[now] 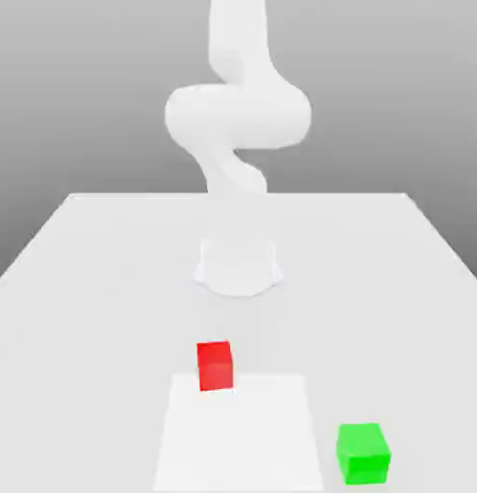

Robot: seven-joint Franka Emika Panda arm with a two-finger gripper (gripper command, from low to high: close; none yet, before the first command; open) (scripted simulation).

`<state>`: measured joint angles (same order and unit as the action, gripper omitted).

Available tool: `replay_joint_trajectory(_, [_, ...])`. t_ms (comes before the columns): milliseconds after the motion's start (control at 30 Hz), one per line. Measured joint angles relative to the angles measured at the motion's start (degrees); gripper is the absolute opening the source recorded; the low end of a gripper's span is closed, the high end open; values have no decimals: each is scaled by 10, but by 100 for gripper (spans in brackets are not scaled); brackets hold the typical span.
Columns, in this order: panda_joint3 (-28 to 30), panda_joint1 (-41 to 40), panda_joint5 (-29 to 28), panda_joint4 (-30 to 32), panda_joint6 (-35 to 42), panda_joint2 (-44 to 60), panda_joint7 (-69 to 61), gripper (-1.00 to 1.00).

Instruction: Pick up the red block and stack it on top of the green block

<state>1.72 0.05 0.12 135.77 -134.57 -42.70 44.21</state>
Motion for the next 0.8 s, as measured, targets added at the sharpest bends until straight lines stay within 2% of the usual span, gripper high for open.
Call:
replay_joint_trajectory(433, [54,4,-15,253,-178,208,-86,0])
replay_joint_trajectory(567, [59,3,-28,337,-259,308,-110,0])
replay_joint_trajectory(800, [69,27,24,341,-326,398,-159,0])
